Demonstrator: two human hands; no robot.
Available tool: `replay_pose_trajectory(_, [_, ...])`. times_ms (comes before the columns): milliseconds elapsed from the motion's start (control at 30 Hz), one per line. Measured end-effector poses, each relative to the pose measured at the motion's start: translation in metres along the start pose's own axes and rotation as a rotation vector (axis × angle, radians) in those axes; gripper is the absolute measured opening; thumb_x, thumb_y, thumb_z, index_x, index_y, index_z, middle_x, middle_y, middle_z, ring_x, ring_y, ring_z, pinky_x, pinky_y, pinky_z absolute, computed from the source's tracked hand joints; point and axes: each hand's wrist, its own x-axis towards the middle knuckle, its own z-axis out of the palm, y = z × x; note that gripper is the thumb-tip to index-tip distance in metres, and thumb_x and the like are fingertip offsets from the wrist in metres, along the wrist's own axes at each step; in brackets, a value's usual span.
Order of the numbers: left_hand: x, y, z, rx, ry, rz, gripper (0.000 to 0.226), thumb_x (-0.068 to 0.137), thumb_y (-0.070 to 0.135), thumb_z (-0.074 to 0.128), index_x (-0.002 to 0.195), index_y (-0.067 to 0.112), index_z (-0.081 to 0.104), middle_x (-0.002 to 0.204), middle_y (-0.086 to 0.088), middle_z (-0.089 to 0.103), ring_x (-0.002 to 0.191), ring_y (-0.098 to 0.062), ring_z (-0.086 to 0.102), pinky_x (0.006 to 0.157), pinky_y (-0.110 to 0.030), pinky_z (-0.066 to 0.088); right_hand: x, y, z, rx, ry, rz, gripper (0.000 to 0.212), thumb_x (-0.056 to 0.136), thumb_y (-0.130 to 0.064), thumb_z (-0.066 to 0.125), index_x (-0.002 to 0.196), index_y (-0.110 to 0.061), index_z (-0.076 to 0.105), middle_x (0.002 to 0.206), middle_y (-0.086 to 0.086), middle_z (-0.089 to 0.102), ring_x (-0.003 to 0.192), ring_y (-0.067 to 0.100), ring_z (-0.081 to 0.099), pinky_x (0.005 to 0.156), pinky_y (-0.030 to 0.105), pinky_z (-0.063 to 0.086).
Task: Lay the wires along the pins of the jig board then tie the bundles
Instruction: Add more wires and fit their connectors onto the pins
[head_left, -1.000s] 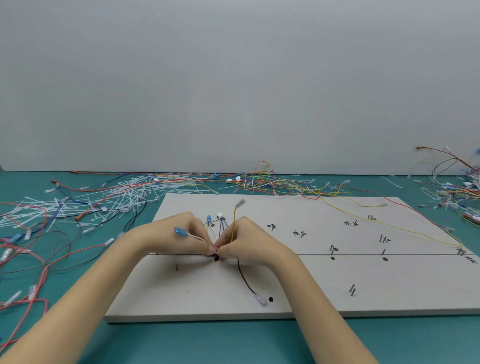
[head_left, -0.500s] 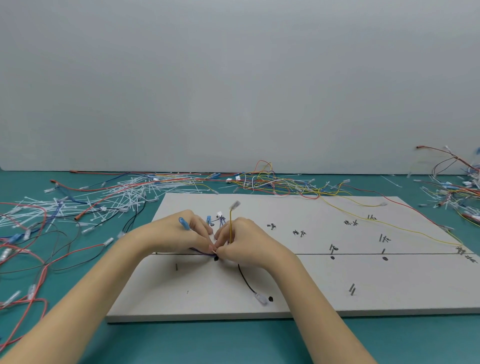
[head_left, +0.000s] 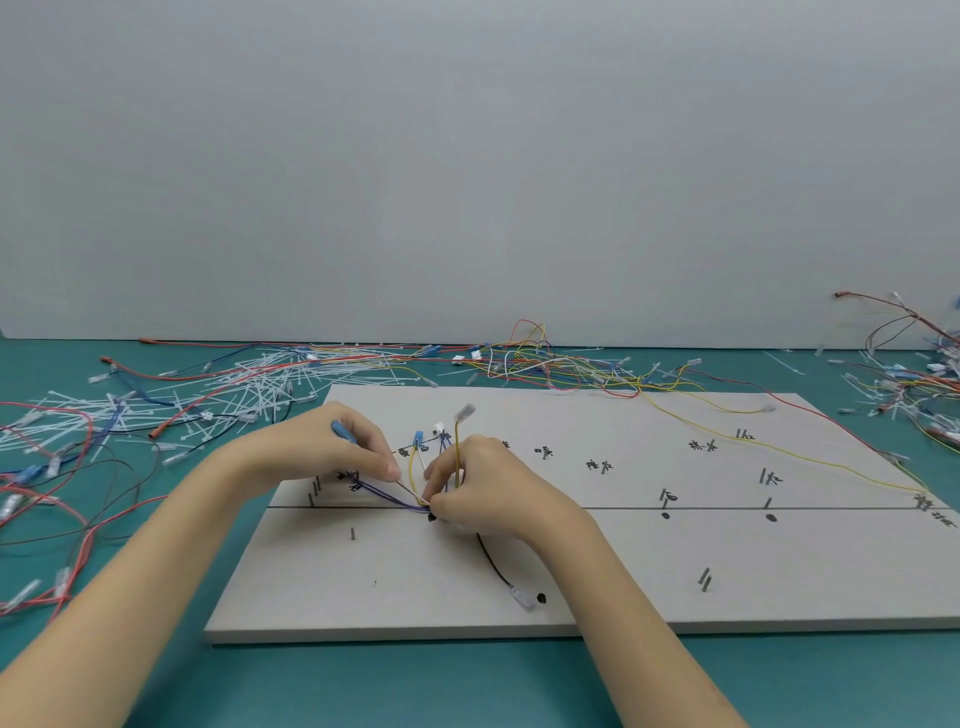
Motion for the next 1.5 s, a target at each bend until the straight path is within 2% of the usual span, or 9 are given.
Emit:
replay_pose_trajectory(233, [-0.001, -0.013, -0.018, 0.012, 0.088, -0.078, 0.036, 0.056, 0.047, 0.088, 0.079, 0.020, 0.079, 0.090, 0.004, 0.076, 0.087, -0.005, 0.069, 0.085, -0.021, 0.047, 0.000, 0.000, 0.000, 0.011, 0.002, 0.000, 0.019, 0.076, -0.010, 0.058, 0.079, -0.014, 0.076, 0.101, 0.000, 0.071, 0.098, 0.017, 0.065, 0.083, 0.032, 0.054])
replay_pose_trajectory(333, [0.000, -0.018, -0.018, 0.019, 0.087, -0.086, 0.035, 0.058, 0.048, 0.083, 0.080, 0.020, 0.079, 0.089, 0.004, 0.076, 0.082, -0.005, 0.069, 0.080, -0.017, 0.048, 0.000, 0.001, 0.001, 0.007, 0.008, -0.001, 0.018, 0.076, -0.010, 0.058, 0.078, -0.014, 0.076, 0.101, 0.000, 0.071, 0.098, 0.017, 0.064, 0.082, 0.031, 0.053])
replay_pose_trajectory(433, [0.002, -0.022, -0.016, 0.000, 0.105, -0.087, 0.032, 0.060, 0.044, 0.082, 0.081, 0.021, 0.079, 0.087, 0.004, 0.076, 0.071, -0.001, 0.065, 0.068, -0.011, 0.047, 0.001, 0.002, 0.001, 0.008, 0.008, 0.001, 0.018, 0.076, -0.011, 0.058, 0.078, -0.014, 0.076, 0.100, -0.001, 0.071, 0.097, 0.016, 0.064, 0.081, 0.029, 0.052])
replay_pose_trajectory(500, [0.003, -0.025, -0.018, -0.009, 0.106, -0.087, 0.028, 0.062, 0.041, 0.082, 0.082, 0.021, 0.079, 0.089, 0.004, 0.076, 0.068, 0.000, 0.063, 0.066, -0.011, 0.046, 0.001, 0.002, 0.001, 0.008, 0.009, -0.001, 0.018, 0.076, -0.011, 0.059, 0.077, -0.014, 0.076, 0.100, -0.001, 0.071, 0.097, 0.016, 0.064, 0.080, 0.029, 0.052])
replay_pose_trajectory(633, [0.003, -0.032, -0.025, 0.006, 0.116, -0.113, 0.015, 0.072, 0.028, 0.085, 0.085, 0.022, 0.079, 0.094, 0.001, 0.076, 0.084, -0.011, 0.069, 0.086, -0.024, 0.049, 0.001, 0.002, 0.001, 0.010, 0.010, 0.000, 0.018, 0.076, -0.011, 0.059, 0.078, -0.015, 0.076, 0.100, -0.001, 0.071, 0.097, 0.016, 0.064, 0.081, 0.029, 0.053])
replay_pose_trajectory(800, [0.005, -0.037, -0.028, 0.006, 0.106, -0.149, 0.014, 0.078, 0.011, 0.078, 0.083, 0.023, 0.080, 0.094, 0.006, 0.076, 0.084, 0.000, 0.069, 0.081, -0.017, 0.044, 0.001, 0.002, 0.001, 0.012, 0.008, 0.000, 0.018, 0.076, -0.011, 0.058, 0.078, -0.015, 0.076, 0.101, -0.001, 0.071, 0.097, 0.016, 0.064, 0.081, 0.029, 0.052])
replay_pose_trajectory(1033, [0.007, -0.037, -0.029, 0.005, 0.111, -0.151, 0.026, 0.086, 0.000, 0.066, 0.082, 0.020, 0.081, 0.092, -0.004, 0.077, 0.084, -0.010, 0.071, 0.072, -0.011, 0.051, 0.001, 0.002, 0.001, 0.017, 0.007, 0.001, 0.018, 0.076, -0.011, 0.058, 0.078, -0.014, 0.076, 0.100, -0.001, 0.071, 0.097, 0.017, 0.065, 0.082, 0.031, 0.053])
replay_pose_trajectory(1300, [0.005, -0.034, -0.026, 0.031, 0.156, -0.132, 0.019, 0.081, 0.006, 0.073, 0.079, 0.023, 0.081, 0.087, 0.000, 0.077, 0.084, -0.012, 0.072, 0.083, -0.022, 0.050, 0.001, 0.002, 0.002, 0.003, 0.010, -0.003, 0.019, 0.076, -0.010, 0.057, 0.076, -0.014, 0.076, 0.098, 0.002, 0.072, 0.093, 0.020, 0.065, 0.079, 0.033, 0.054])
replay_pose_trajectory(1500, [0.003, -0.033, -0.030, 0.099, 0.203, -0.131, 0.008, 0.073, 0.021, 0.083, 0.078, 0.026, 0.079, 0.081, 0.003, 0.076, 0.080, -0.007, 0.071, 0.087, -0.028, 0.050, 0.000, 0.002, 0.002, 0.017, 0.009, -0.002, 0.020, 0.075, -0.010, 0.056, 0.076, -0.013, 0.075, 0.099, 0.003, 0.071, 0.097, 0.021, 0.065, 0.083, 0.035, 0.054])
